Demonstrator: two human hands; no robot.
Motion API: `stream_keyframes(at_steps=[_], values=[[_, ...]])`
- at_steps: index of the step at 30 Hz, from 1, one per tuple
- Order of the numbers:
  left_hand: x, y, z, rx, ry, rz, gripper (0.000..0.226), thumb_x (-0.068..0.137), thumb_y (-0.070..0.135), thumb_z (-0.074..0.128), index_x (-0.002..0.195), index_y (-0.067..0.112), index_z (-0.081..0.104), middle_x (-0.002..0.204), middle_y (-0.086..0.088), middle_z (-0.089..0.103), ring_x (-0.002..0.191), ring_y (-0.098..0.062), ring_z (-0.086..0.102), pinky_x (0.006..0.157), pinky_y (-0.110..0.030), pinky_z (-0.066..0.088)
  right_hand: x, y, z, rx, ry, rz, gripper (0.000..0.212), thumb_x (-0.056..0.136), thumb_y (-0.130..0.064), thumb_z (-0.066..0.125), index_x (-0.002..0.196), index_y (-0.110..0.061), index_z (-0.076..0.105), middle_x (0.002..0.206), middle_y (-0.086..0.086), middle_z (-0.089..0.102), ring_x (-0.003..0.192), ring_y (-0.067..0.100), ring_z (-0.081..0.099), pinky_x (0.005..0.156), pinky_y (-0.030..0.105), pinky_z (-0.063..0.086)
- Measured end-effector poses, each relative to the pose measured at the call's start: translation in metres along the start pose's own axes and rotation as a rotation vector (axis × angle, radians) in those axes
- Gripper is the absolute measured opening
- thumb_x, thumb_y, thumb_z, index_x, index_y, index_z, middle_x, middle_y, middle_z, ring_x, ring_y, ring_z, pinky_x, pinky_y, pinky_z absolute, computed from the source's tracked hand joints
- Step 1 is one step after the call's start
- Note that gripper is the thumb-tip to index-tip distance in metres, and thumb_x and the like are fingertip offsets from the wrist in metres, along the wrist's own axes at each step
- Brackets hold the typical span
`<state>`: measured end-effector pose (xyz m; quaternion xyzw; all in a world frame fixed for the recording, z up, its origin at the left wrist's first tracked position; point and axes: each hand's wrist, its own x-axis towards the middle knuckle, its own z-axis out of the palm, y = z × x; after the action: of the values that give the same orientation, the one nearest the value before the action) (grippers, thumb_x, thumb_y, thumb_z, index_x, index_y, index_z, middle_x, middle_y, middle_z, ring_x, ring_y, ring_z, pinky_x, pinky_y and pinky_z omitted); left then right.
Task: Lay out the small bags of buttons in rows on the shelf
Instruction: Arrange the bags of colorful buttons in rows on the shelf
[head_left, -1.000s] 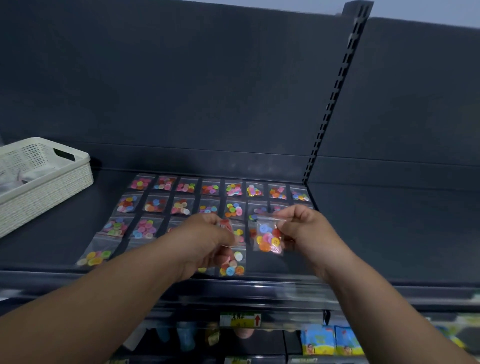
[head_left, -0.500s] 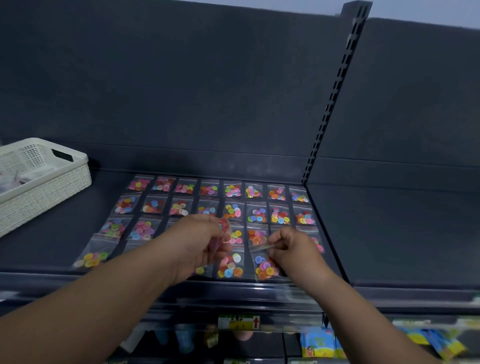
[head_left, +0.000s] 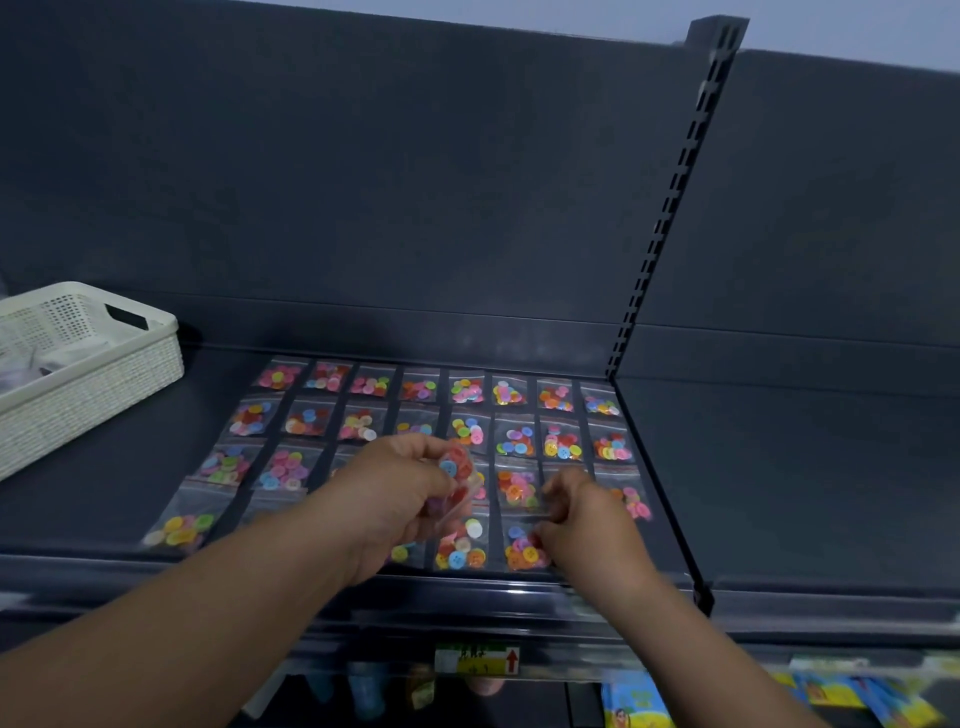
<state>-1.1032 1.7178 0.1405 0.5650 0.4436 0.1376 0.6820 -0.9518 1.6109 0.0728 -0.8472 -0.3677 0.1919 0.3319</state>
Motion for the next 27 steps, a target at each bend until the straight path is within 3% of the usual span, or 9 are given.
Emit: stream_keyframes(at_steps=[5, 7, 9, 12, 15, 17, 20, 24, 27], values=[[-0.002, 0.001, 0.002, 0.043, -0.007, 0.068, 0.027, 0.083, -0.003, 0.064, 0.094, 0.021, 0.066, 0.109, -0.008, 0.063, 0.096, -0.030, 0.065, 0.064, -0.033, 0.058, -0.004, -0.001, -0.005, -0.114, 0.041, -0.060, 0.022, 0.083, -0.008, 0.065, 0.078, -0.022, 0.049, 0.079, -0.003, 0.057, 0.062, 0.003, 0.057, 0.044, 0.016, 0.040], [-0.002, 0.002, 0.003, 0.079, -0.008, 0.091, 0.030, 0.081, -0.003, 0.066, 0.095, 0.023, 0.066, 0.107, -0.006, 0.064, 0.097, -0.028, 0.064, 0.068, -0.033, 0.058, -0.007, -0.010, -0.011, 0.062, 0.087, -0.074, 0.013, 0.089, -0.008, 0.059, 0.081, -0.016, 0.053, 0.081, 0.000, 0.059, 0.055, -0.002, 0.056, 0.040, 0.012, 0.039], [-0.001, 0.002, 0.006, 0.130, -0.012, 0.119, 0.031, 0.080, -0.003, 0.068, 0.096, 0.023, 0.066, 0.103, -0.006, 0.068, 0.094, -0.025, 0.066, 0.070, -0.033, 0.057, -0.011, -0.024, -0.019, 0.387, 0.041, -0.052, 0.014, 0.093, -0.018, 0.056, 0.081, -0.012, 0.055, 0.076, 0.001, 0.060, 0.050, -0.002, 0.052, 0.043, 0.009, 0.040], [-0.002, 0.004, 0.012, 0.214, -0.038, 0.164, 0.033, 0.080, -0.004, 0.068, 0.100, 0.022, 0.064, 0.098, -0.003, 0.071, 0.087, -0.017, 0.068, 0.065, -0.025, 0.054, -0.014, -0.042, -0.028, 0.652, -0.198, -0.013, 0.020, 0.092, -0.033, 0.057, 0.086, -0.014, 0.062, 0.076, 0.006, 0.061, 0.064, 0.014, 0.053, 0.057, 0.025, 0.045], [-0.005, 0.006, 0.018, 0.287, -0.062, 0.202, 0.035, 0.080, -0.003, 0.068, 0.104, 0.022, 0.061, 0.091, 0.000, 0.070, 0.077, -0.011, 0.067, 0.056, -0.016, 0.050, -0.011, -0.048, -0.029, 0.650, -0.250, -0.088, 0.003, 0.088, -0.018, 0.064, 0.090, -0.016, 0.065, 0.074, 0.005, 0.060, 0.069, 0.021, 0.050, 0.061, 0.031, 0.043], [-0.005, 0.006, 0.019, 0.281, -0.076, 0.206, 0.033, 0.080, 0.001, 0.070, 0.106, 0.020, 0.061, 0.092, -0.003, 0.070, 0.078, -0.014, 0.068, 0.061, -0.022, 0.056, -0.009, -0.047, -0.031, 0.649, -0.249, -0.108, 0.005, 0.086, -0.009, 0.065, 0.085, -0.013, 0.065, 0.074, 0.009, 0.061, 0.068, 0.023, 0.051, 0.062, 0.035, 0.044], [-0.004, 0.008, 0.018, 0.196, -0.066, 0.161, 0.012, 0.087, 0.013, 0.065, 0.099, 0.014, 0.065, 0.093, -0.008, 0.068, 0.078, -0.020, 0.067, 0.069, -0.035, 0.059, -0.006, -0.041, -0.035, 0.671, -0.255, -0.095, 0.009, 0.086, -0.003, 0.063, 0.082, -0.011, 0.063, 0.068, 0.004, 0.061, 0.062, 0.016, 0.053, 0.060, 0.027, 0.046], [-0.001, 0.008, 0.019, 0.144, -0.067, 0.084, 0.013, 0.093, 0.016, 0.057, 0.089, 0.009, 0.067, 0.082, -0.012, 0.070, 0.070, -0.021, 0.066, 0.063, -0.034, 0.055, -0.005, -0.033, -0.037, 0.693, -0.281, -0.087, 0.013, 0.086, 0.000, 0.062, 0.082, -0.012, 0.063, 0.062, -0.006, 0.061, 0.061, 0.009, 0.054, 0.061, 0.024, 0.048], [0.000, 0.009, 0.022, 0.170, -0.052, 0.094, 0.014, 0.092, 0.015, 0.057, 0.083, 0.012, 0.066, 0.079, -0.007, 0.071, 0.062, -0.011, 0.065, 0.053, -0.026, 0.052, -0.004, -0.030, -0.038, 0.692, -0.288, -0.084, 0.017, 0.085, 0.004, 0.062, 0.088, -0.013, 0.063, 0.065, -0.006, 0.060, 0.061, 0.007, 0.056, 0.060, 0.023, 0.048]])
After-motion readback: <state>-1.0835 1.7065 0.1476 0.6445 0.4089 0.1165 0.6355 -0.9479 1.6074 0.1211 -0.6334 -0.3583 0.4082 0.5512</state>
